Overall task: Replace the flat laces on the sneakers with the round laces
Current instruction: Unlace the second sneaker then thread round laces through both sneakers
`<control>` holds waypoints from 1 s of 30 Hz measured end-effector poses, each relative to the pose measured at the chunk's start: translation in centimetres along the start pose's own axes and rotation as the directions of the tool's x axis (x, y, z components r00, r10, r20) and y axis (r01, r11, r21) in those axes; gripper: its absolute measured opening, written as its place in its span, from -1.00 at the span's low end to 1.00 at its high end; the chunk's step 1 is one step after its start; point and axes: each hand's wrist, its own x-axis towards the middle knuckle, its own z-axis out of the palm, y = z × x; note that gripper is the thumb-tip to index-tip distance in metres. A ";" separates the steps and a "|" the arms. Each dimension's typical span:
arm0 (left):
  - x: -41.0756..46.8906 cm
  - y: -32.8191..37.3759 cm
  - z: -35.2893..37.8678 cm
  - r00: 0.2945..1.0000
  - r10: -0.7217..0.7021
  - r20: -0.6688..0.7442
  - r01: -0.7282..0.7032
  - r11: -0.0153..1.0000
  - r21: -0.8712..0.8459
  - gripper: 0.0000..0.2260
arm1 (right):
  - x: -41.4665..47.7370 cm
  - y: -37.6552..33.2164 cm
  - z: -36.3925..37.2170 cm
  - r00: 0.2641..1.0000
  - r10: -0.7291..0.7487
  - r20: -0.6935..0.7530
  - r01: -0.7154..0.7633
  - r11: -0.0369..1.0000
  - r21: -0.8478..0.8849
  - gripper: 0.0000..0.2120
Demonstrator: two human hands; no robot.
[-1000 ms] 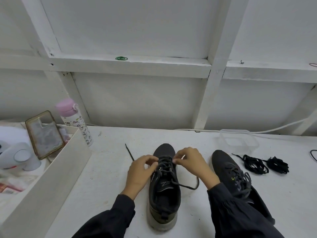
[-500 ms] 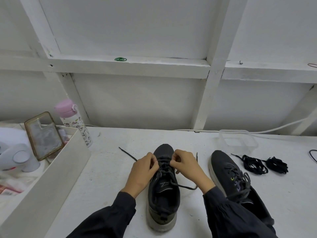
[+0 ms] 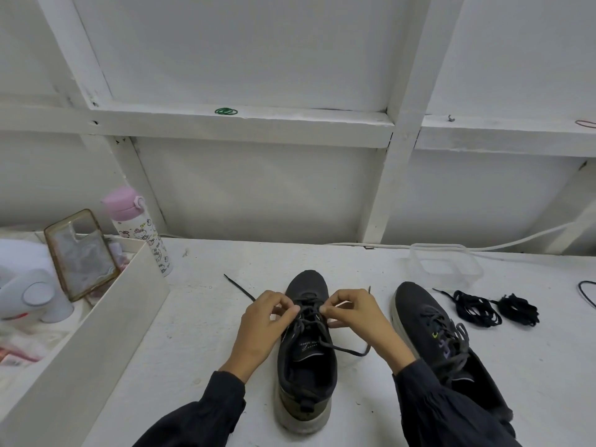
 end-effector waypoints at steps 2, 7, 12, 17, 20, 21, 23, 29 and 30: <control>0.1 0.2 0.1 0.999 0.019 0.029 -0.020 1.000 0.007 -0.96 | 0.1 -0.2 0.5 1.000 -0.024 -0.005 0.023 0.997 -0.071 -0.93; 0.8 0.5 0.0 0.999 -0.022 0.049 0.019 0.998 0.055 -0.96 | 0.7 -0.6 1.5 0.996 -0.077 -0.038 0.061 0.945 -0.322 -0.91; 0.7 0.4 0.5 1.000 -0.017 0.018 0.014 0.985 0.173 -0.92 | 0.4 -1.3 1.5 0.998 -0.063 0.012 0.062 0.918 -0.391 -0.84; -0.2 -0.8 0.6 0.999 -0.041 -0.011 0.042 0.991 0.130 -0.91 | -0.5 -0.9 1.2 0.999 0.034 -0.002 -0.034 0.999 -0.032 -0.92; 0.0 -0.5 0.5 0.998 -0.055 -0.008 0.055 0.997 0.054 -0.93 | -0.3 -0.4 0.9 0.998 0.070 -0.007 -0.070 0.998 -0.006 -0.88; 0.2 -0.4 0.4 0.998 -0.056 -0.002 0.056 0.998 0.038 -0.93 | -0.2 -0.4 1.0 0.998 0.067 -0.009 -0.067 0.997 -0.031 -0.86; 0.4 -0.2 0.4 0.999 -0.044 0.017 0.043 0.998 0.047 -0.88 | 0.1 -0.6 1.1 1.000 0.026 -0.005 -0.026 0.995 -0.091 -0.82; 0.2 -0.3 0.6 0.999 -0.035 -0.030 0.036 0.997 0.061 -0.91 | 0.2 -0.2 1.0 1.000 -0.018 0.007 0.018 0.999 -0.031 -0.85; 0.1 -0.6 0.7 0.998 -0.042 -0.049 0.044 0.998 0.035 -0.92 | 0.1 -0.1 1.0 1.000 0.002 0.005 -0.002 1.000 0.019 -0.86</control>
